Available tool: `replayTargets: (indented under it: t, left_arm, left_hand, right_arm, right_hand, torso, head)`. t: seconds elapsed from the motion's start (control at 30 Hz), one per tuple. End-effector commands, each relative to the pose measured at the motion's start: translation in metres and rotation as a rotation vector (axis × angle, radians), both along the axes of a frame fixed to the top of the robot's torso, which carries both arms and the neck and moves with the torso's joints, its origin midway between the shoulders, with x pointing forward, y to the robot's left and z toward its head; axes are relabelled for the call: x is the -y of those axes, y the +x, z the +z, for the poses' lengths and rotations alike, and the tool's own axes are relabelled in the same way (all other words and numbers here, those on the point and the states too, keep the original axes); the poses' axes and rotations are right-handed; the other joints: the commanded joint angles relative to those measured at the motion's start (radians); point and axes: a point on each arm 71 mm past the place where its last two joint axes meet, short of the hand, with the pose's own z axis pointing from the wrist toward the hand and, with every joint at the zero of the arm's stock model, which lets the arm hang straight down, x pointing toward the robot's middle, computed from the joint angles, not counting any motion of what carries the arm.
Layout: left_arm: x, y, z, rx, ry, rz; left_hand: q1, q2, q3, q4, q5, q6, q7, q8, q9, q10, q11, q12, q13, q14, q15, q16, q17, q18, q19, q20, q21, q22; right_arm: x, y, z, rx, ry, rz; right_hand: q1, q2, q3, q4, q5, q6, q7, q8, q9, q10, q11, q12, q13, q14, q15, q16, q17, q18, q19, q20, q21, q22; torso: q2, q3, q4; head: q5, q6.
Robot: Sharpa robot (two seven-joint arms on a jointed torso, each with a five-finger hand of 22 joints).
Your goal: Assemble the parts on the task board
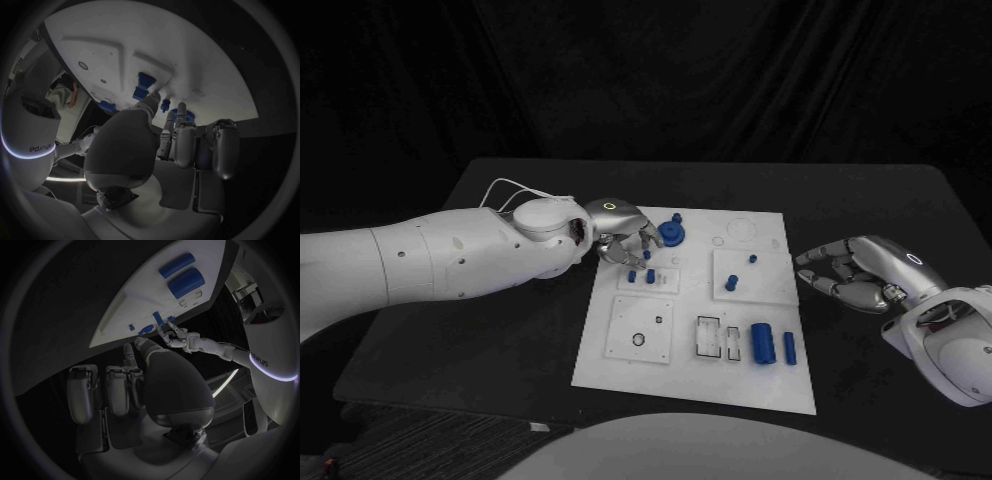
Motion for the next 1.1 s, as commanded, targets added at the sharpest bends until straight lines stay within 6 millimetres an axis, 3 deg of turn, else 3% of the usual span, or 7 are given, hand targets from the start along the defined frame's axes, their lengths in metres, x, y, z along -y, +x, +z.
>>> replayTargets:
  t: [0.03, 0.33, 0.63, 0.73, 0.77, 0.87, 1.1]
  left_arm:
    - [-0.001, 0.0, 0.005, 0.061, -0.045, 0.004]
    - [-0.012, -0.001, 0.015, 0.154, -0.114, 0.0]
    - [-0.041, 0.003, 0.048, 0.237, -0.319, -0.045]
    - [-0.052, 0.009, 0.066, 0.248, -0.42, -0.033]
    - [-0.057, 0.012, 0.075, 0.236, -0.486, -0.018]
    - [-0.063, 0.017, 0.086, 0.173, -0.629, 0.019]
    - [-0.057, 0.021, 0.095, -0.109, -1.003, 0.068]
  left_hand:
    - [-0.026, 0.002, -0.025, 0.021, -0.005, -0.027, 0.0, 0.0, -0.009, -0.024, 0.01, 0.011, 0.015, -0.007, 0.007, -0.006, -0.005, 0.015, -0.009, 0.007, -0.007, 0.213]
    - [-0.001, 0.022, -0.043, 0.028, -0.003, -0.033, -0.009, 0.011, -0.018, -0.053, 0.002, 0.053, 0.05, -0.015, 0.005, -0.008, -0.014, 0.018, -0.017, 0.009, -0.017, 0.21]
    - [-0.056, 0.017, -0.067, 0.134, 0.011, 0.168, 0.041, 0.071, -0.007, 0.046, -0.033, 0.197, 0.126, -0.069, -0.02, -0.082, -0.132, 0.027, -0.043, -0.01, -0.056, 0.199]
    - [-0.116, 0.012, -0.136, 0.13, 0.069, 0.194, 0.047, 0.055, -0.018, 0.028, -0.03, 0.241, 0.173, -0.199, -0.01, -0.205, -0.311, 0.059, -0.182, -0.009, -0.224, 0.15]
    - [-0.143, 0.034, -0.211, 0.134, 0.123, 0.202, 0.04, 0.042, -0.025, -0.014, -0.029, 0.261, 0.203, -0.326, 0.005, -0.319, -0.45, 0.09, -0.331, 0.002, -0.413, 0.096]
    - [-0.173, 0.096, -0.307, 0.123, 0.087, 0.19, 0.063, 0.019, -0.033, -0.132, -0.031, 0.266, 0.217, -0.563, 0.05, -0.507, -0.585, 0.136, -0.686, 0.031, -0.862, -0.044]
    - [-0.146, 0.163, -0.408, 0.133, 0.058, 0.121, 0.1, 0.009, -0.059, -0.395, -0.007, 0.091, -0.014, -0.92, 0.1, -1.134, -0.867, 0.107, -1.042, 0.053, -1.267, -0.273]
  right_arm:
    - [0.0, -0.001, -0.001, -0.008, -0.003, -0.008]
    - [0.001, -0.002, 0.0, -0.008, -0.001, -0.011]
    - [0.005, 0.001, 0.02, 0.045, 0.012, -0.032]
    - [0.006, 0.01, 0.035, 0.077, 0.009, -0.043]
    - [0.005, 0.015, 0.044, 0.09, 0.004, -0.047]
    - [0.002, 0.025, 0.057, 0.095, -0.015, -0.049]
    - [-0.012, 0.041, 0.066, 0.04, -0.095, -0.003]
  right_hand:
    - [0.002, 0.006, 0.002, 0.001, -0.004, 0.007, 0.002, 0.005, -0.001, 0.104, 0.006, 0.003, 0.263, 0.102, 0.006, 0.0, 0.256, -0.014, 0.098, 0.005, -0.004, 0.261]
    - [0.005, 0.006, 0.003, -0.001, -0.002, 0.007, 0.001, 0.005, -0.001, 0.104, 0.005, 0.003, 0.263, 0.102, 0.007, 0.0, 0.256, -0.014, 0.098, 0.005, -0.005, 0.26]
    - [0.004, 0.003, 0.002, 0.004, -0.009, 0.019, 0.002, 0.006, -0.002, 0.093, 0.006, -0.013, 0.246, 0.097, 0.007, -0.011, 0.23, -0.009, 0.088, 0.006, -0.021, 0.254]
    - [0.008, 0.005, 0.004, 0.012, -0.02, 0.037, 0.0, 0.008, -0.003, 0.028, 0.006, -0.122, 0.141, 0.087, 0.005, -0.031, 0.189, 0.001, 0.069, 0.006, -0.054, 0.241]
    - [0.007, 0.001, 0.004, 0.017, -0.027, 0.058, 0.001, 0.016, 0.0, -0.038, 0.01, -0.237, 0.04, 0.082, 0.009, -0.041, 0.167, 0.005, 0.06, 0.007, -0.07, 0.235]
    - [0.016, -0.011, 0.016, 0.029, -0.039, 0.07, 0.005, 0.013, -0.001, -0.241, 0.017, -0.668, -0.299, 0.057, 0.016, -0.1, 0.061, 0.028, 0.016, 0.011, -0.156, 0.2]
    - [0.083, -0.081, 0.083, 0.004, -0.035, 0.072, 0.022, 0.005, 0.001, -0.503, 0.07, -1.21, -0.71, 0.024, 0.056, -0.203, -0.08, 0.055, -0.045, 0.043, -0.308, 0.135]
  torso:
    - [0.0, -0.0006, -0.0013]
    - [0.0, -0.0017, 0.0002]
    - [0.0, -0.0018, 0.0022]
    - [0.0, -0.0036, 0.0013]
    - [0.0, -0.0046, 0.0001]
    - [0.003, -0.0046, 0.0034]
    - [0.012, -0.0146, 0.0157]
  head:
    - [0.002, 0.0]
    - [0.001, 0.0]
    - [-0.002, 0.0]
    - [0.0, 0.0]
    - [0.003, 0.0]
    - [-0.001, 0.0]
    - [-0.015, 0.0]
